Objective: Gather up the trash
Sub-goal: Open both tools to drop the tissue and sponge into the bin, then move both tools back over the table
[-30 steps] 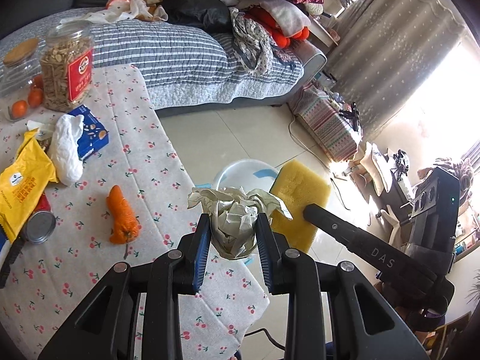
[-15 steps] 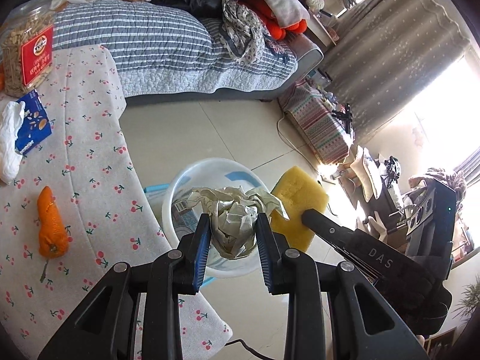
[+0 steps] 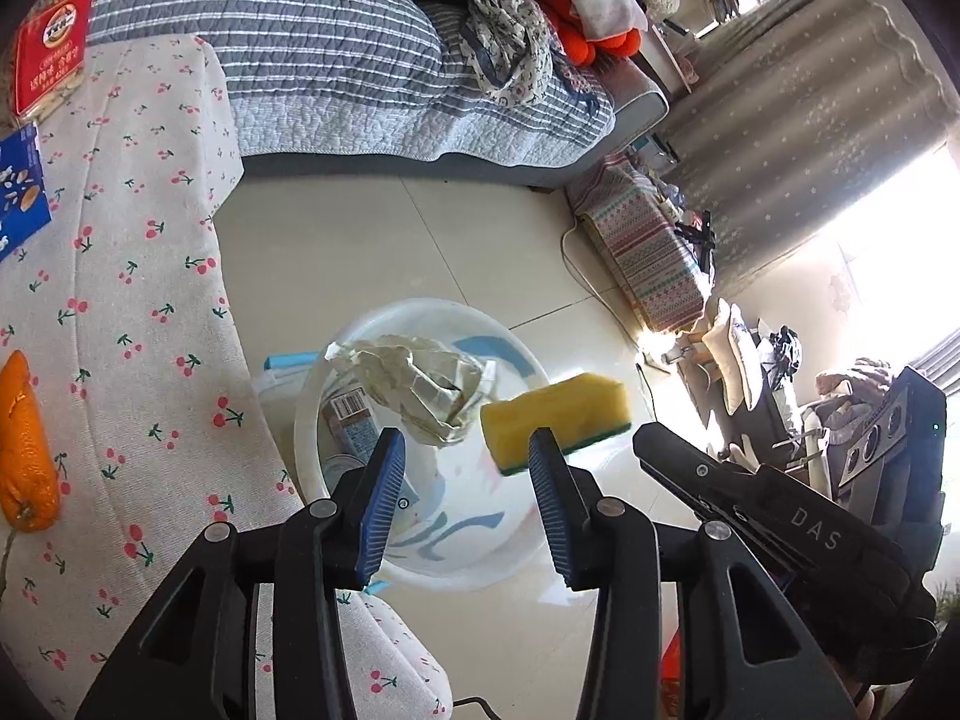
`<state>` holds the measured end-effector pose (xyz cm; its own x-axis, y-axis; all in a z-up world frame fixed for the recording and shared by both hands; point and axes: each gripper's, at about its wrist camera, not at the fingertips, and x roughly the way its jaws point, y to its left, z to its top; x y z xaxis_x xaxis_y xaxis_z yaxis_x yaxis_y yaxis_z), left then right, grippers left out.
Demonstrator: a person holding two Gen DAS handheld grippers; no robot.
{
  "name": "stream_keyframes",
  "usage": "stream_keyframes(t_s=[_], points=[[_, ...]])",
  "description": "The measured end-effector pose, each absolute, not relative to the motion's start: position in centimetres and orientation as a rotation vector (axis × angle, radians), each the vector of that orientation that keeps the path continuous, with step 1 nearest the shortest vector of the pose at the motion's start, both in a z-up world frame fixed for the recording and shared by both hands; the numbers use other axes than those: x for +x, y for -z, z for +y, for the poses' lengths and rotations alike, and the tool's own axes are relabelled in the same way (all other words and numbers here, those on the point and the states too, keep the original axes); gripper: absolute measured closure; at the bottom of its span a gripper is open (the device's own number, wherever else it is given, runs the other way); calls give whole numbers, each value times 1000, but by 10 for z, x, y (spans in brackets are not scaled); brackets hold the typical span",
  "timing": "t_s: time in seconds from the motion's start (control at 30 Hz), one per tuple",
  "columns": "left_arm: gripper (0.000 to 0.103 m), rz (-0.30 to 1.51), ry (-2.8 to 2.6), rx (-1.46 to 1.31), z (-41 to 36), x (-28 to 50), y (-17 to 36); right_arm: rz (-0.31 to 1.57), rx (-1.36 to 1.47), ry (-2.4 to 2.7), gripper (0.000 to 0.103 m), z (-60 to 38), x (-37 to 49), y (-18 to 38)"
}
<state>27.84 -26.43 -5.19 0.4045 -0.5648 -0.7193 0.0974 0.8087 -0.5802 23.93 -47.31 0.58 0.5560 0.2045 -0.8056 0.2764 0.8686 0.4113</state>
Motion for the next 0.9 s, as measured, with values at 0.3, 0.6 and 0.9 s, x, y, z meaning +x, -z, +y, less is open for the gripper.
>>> stream_keyframes(t_s=[0.3, 0.6, 0.9], points=[[55, 1112, 387, -494, -244, 268, 47, 996, 541, 50, 76, -471, 240, -5], [54, 1122, 310, -451, -205, 252, 27, 988, 492, -2, 68, -447, 242, -10], [45, 1156, 190, -380, -131, 232, 9, 1015, 451, -97, 62, -407, 249, -8]])
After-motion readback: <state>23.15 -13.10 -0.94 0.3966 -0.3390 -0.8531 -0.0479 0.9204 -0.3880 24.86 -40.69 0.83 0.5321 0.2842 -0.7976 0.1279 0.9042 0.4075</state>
